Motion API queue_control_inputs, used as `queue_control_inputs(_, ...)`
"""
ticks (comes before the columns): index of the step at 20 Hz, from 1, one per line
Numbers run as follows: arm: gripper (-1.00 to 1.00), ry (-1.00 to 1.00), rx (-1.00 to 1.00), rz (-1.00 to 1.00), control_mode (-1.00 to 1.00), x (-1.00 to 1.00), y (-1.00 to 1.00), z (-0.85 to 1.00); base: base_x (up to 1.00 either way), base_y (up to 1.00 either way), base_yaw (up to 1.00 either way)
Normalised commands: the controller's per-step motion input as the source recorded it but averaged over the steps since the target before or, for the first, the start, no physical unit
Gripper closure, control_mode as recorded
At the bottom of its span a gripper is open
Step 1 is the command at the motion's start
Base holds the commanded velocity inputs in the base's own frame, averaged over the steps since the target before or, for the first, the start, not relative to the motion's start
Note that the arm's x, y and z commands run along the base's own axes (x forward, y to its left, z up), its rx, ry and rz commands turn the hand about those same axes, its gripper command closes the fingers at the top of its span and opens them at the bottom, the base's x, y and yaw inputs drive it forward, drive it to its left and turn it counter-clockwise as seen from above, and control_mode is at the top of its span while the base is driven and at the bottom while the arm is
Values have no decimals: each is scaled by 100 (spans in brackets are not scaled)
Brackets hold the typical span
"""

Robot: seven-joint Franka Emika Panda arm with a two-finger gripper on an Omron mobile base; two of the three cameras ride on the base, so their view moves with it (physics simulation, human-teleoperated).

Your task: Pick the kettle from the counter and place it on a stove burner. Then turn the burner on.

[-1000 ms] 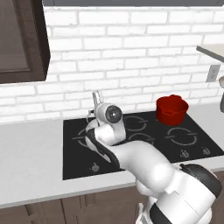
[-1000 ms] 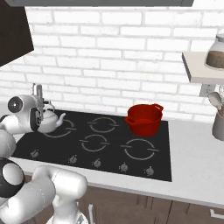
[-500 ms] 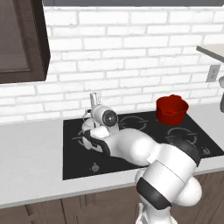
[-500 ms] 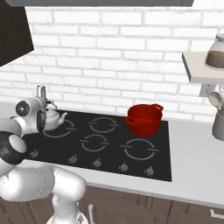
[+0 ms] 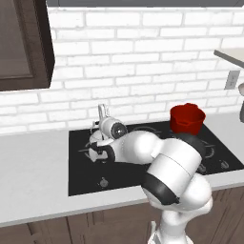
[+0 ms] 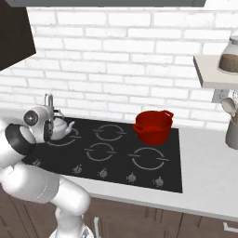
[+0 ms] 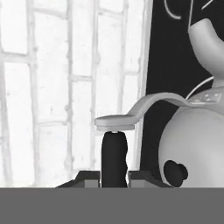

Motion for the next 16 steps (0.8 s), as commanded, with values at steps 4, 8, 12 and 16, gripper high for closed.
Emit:
queue_control_inputs(4, 100, 10, 0, 0, -100, 14, 12, -43, 0, 0, 0)
queue_control_inputs(8, 100, 9, 0, 1, -100, 10, 9, -41, 0, 0, 0)
queue_control_inputs(12, 100, 1, 0, 0, -100, 18, 5, -24, 0, 0, 0)
queue_control_inputs(16, 100, -2, 0, 0, -100, 21, 0, 0, 0, 0, 0)
